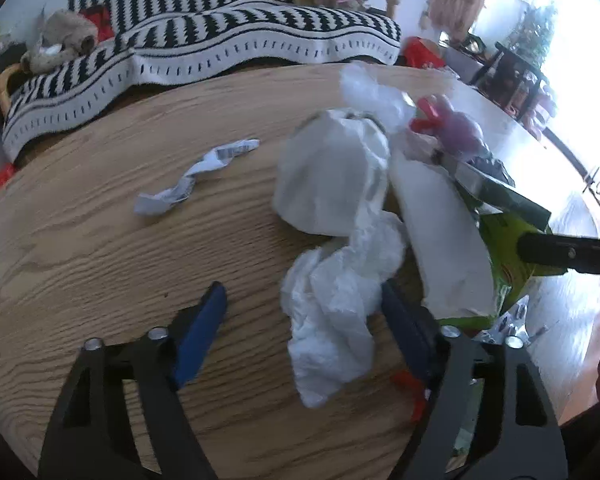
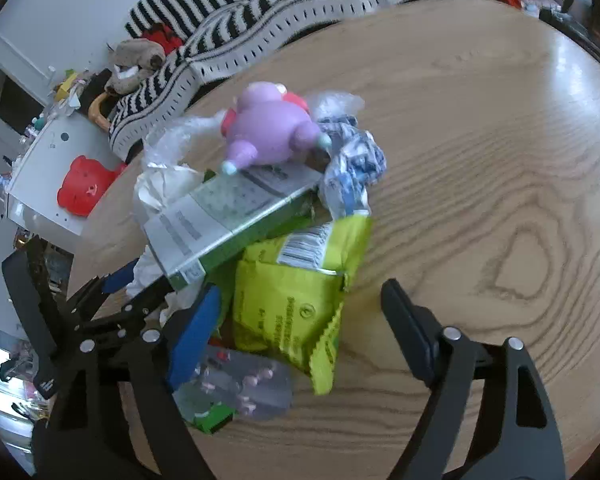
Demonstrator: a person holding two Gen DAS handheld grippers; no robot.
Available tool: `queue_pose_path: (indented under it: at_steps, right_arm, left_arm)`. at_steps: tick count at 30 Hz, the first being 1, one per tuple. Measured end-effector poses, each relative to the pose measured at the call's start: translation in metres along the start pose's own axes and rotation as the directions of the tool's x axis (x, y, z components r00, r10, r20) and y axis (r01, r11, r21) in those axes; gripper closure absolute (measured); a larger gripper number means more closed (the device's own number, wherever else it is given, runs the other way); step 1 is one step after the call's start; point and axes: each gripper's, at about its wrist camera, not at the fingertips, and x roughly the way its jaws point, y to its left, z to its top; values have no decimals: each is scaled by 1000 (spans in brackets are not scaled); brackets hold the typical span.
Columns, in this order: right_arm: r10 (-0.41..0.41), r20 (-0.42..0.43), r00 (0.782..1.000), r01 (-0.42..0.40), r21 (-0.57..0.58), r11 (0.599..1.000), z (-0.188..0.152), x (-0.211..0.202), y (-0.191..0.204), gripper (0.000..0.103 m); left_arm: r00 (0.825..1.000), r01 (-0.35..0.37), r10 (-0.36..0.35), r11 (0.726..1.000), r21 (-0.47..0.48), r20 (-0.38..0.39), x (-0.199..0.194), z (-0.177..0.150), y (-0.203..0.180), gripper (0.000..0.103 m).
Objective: Collect trash
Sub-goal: 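Grasp the white tissue with the left tool while the right tool grasps the yellow-green snack bag, then carry tissue and snack bag over the black bin and release both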
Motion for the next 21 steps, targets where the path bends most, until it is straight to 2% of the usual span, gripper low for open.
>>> queue_pose_path:
  at_steps: [1, 2, 3, 6, 10, 15, 17, 21]
  right_arm:
    - [2, -2, 1000, -2, -6, 1000, -1, 0, 1, 42]
    - [23, -3, 1000, -23, -5, 1000, -2, -1, 1, 52]
    - [44, 1, 999, -44, -5, 999, -3, -3, 2, 55]
    - [12, 19, 1000, -11, -54, 998, -7, -9, 10, 57]
    - [-23, 61, 998, 30, -111, 993, -14, -28, 8, 58]
    - [-67, 115, 991, 82, -125, 989, -16, -52, -4, 58]
    - [-50, 135, 990, 65, -113, 991, -17, -65, -7, 58]
    - [-69, 192, 979, 100, -158, 982, -25, -86, -1, 58]
  left_arm:
    - [1000, -1, 1, 1000, 11, 1, 0, 1, -3, 50]
    - [1000, 3, -3, 1000, 14, -1, -1, 2, -6, 56]
    - [1000, 8, -8, 1000, 10, -4, -2, 1, -8, 68]
    - [1000, -7, 7, 1000, 6, 5, -9, 1, -10, 79]
    - [1000, -17, 17, 1000, -18, -1, -26, -1, -6, 82]
    - [997, -80, 80, 996, -27, 18, -54, -4, 0, 82]
    - [998, -56, 58, 997, -62, 37, -68, -4, 4, 82]
    - [995, -29, 37, 996, -81, 94, -91, -2, 2, 82]
